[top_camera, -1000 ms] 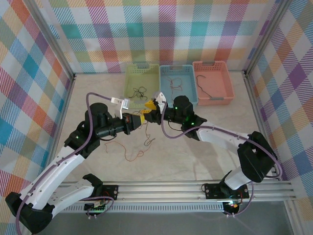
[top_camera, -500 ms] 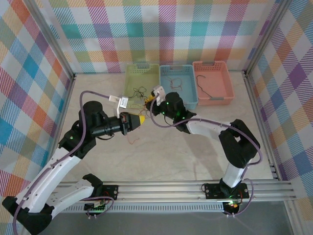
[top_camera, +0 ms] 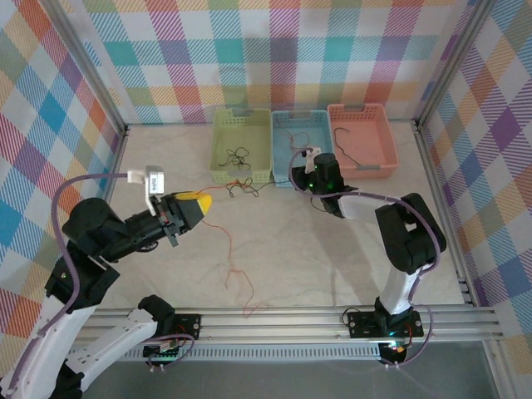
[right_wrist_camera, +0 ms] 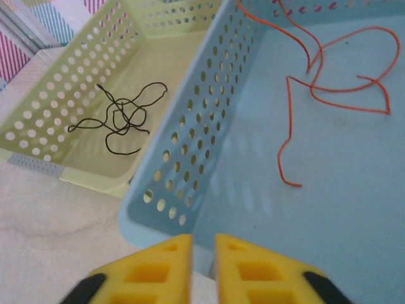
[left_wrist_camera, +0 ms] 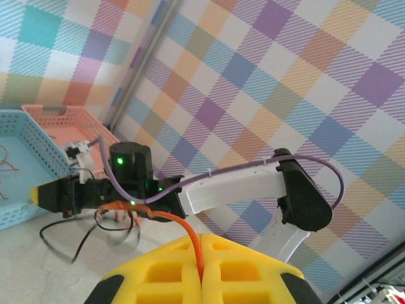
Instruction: Untangle the cables
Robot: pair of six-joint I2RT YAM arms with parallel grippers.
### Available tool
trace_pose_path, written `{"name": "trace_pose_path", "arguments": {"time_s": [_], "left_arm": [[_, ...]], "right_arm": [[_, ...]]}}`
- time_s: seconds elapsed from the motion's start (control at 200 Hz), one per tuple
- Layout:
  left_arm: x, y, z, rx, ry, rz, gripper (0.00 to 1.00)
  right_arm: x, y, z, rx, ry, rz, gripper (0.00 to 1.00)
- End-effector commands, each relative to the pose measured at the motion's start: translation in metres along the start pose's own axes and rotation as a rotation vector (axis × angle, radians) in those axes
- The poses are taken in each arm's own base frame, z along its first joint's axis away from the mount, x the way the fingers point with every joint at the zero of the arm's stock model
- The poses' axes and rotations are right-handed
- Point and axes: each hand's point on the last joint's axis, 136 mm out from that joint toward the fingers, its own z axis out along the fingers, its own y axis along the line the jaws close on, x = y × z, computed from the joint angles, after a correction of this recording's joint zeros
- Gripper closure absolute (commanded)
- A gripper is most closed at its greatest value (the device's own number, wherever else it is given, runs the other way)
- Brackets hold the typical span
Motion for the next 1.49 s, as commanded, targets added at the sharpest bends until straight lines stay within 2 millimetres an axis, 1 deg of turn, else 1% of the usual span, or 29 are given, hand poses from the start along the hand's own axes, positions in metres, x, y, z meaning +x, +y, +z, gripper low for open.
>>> {"name": "trace_pose_path", "arguments": {"time_s": [0.0, 0.045, 0.13, 0.185, 0.22, 0.28, 0.31, 0.35, 0.43, 0.5, 0.59, 0.62, 0.675, 0.71, 0.735, 0.785, 0.825, 0.865, 0.91, 0.945, 0.99, 1.04, 1.135, 1.165, 1.2, 1.245, 1.345, 1.43, 1.49], "left_arm": [[-0.003, 0.011, -0.006, -0.084, -0.011, 0.025, 1.00], [-0.004, 0.013, -0.009, -0.100, -0.019, 0.035, 1.00], [-0.003, 0.018, -0.008, -0.122, -0.017, 0.038, 1.00], [0.000, 0.021, -0.004, -0.122, -0.005, 0.034, 1.00], [0.001, 0.023, -0.001, -0.123, 0.002, 0.032, 1.00], [0.003, 0.028, 0.006, -0.134, 0.018, 0.028, 1.00], [0.004, 0.031, 0.009, -0.142, 0.024, 0.030, 1.00], [0.004, 0.038, 0.015, -0.163, 0.032, 0.032, 1.00], [0.001, 0.051, 0.026, -0.216, 0.040, 0.046, 1.00], [-0.001, 0.062, 0.039, -0.248, 0.055, 0.061, 1.00], [-0.003, 0.075, 0.057, -0.282, 0.078, 0.068, 1.00], [-0.004, 0.078, 0.063, -0.285, 0.086, 0.067, 1.00], [-0.006, 0.082, 0.072, -0.289, 0.092, 0.069, 1.00], [-0.008, 0.084, 0.077, -0.292, 0.098, 0.070, 1.00], [-0.009, 0.086, 0.081, -0.296, 0.102, 0.072, 1.00], [-0.012, 0.090, 0.086, -0.306, 0.108, 0.072, 1.00], [-0.015, 0.092, 0.089, -0.316, 0.110, 0.075, 1.00], [-0.019, 0.094, 0.090, -0.327, 0.107, 0.078, 1.00], [-0.024, 0.095, 0.090, -0.342, 0.103, 0.083, 1.00], [-0.027, 0.096, 0.089, -0.354, 0.103, 0.089, 1.00], [-0.031, 0.096, 0.087, -0.366, 0.097, 0.095, 1.00], [-0.037, 0.093, 0.084, -0.367, 0.088, 0.105, 1.00], [-0.042, 0.091, 0.080, -0.380, 0.084, 0.120, 1.00], [-0.044, 0.090, 0.078, -0.377, 0.081, 0.122, 1.00], [-0.044, 0.088, 0.079, -0.369, 0.082, 0.124, 1.00], [-0.045, 0.084, 0.080, -0.349, 0.086, 0.124, 1.00], [-0.041, 0.080, 0.086, -0.311, 0.115, 0.116, 1.00], [-0.038, 0.082, 0.090, -0.311, 0.138, 0.115, 1.00], [-0.037, 0.083, 0.092, -0.308, 0.147, 0.114, 1.00]], "right_arm": [[-0.012, -0.003, -0.014, -0.007, -0.026, 0.036, 0.86], [-0.012, -0.005, -0.017, -0.010, -0.029, 0.034, 0.87], [-0.015, -0.002, -0.023, -0.036, -0.034, -0.002, 0.89], [-0.016, 0.004, -0.027, -0.069, -0.036, -0.043, 0.86], [-0.017, 0.009, -0.030, -0.100, -0.035, -0.079, 0.79], [-0.016, 0.022, -0.034, -0.165, -0.011, -0.154, 0.54], [-0.014, 0.028, -0.038, -0.196, 0.006, -0.202, 0.48], [-0.010, 0.029, -0.040, -0.201, 0.035, -0.257, 0.43], [-0.008, 0.015, -0.044, -0.114, 0.063, -0.329, 0.38], [-0.007, 0.006, -0.051, -0.074, 0.054, -0.403, 0.35], [-0.008, 0.012, -0.066, -0.125, 0.017, -0.459, 0.33], [-0.007, 0.018, -0.071, -0.153, 0.006, -0.483, 0.32], [-0.002, 0.025, -0.079, -0.195, 0.012, -0.522, 0.31], [0.001, 0.025, -0.080, -0.195, 0.031, -0.533, 0.31], [0.003, 0.022, -0.080, -0.180, 0.049, -0.533, 0.30], [0.011, 0.004, -0.075, -0.097, 0.121, -0.525, 0.28], [0.021, -0.020, -0.069, 0.018, 0.208, -0.507, 0.28], [0.026, -0.047, -0.064, 0.155, 0.263, -0.506, 0.28], [0.031, -0.073, -0.064, 0.283, 0.288, -0.517, 0.28], [0.031, -0.087, -0.067, 0.358, 0.280, -0.516, 0.28], [0.028, -0.096, -0.072, 0.402, 0.245, -0.496, 0.27], [0.021, -0.102, -0.080, 0.416, 0.198, -0.459, 0.27], [0.005, -0.106, -0.095, 0.412, 0.106, -0.388, 0.27], [0.000, -0.101, -0.100, 0.388, 0.075, -0.382, 0.27], [-0.006, -0.090, -0.104, 0.330, 0.026, -0.396, 0.27], [-0.011, -0.068, -0.107, 0.220, -0.029, -0.431, 0.28], [-0.025, -0.009, -0.123, -0.066, -0.127, -0.491, 0.30], [-0.036, 0.027, -0.139, -0.237, -0.185, -0.505, 0.32], [-0.040, 0.048, -0.151, -0.339, -0.218, -0.522, 0.33]]}}
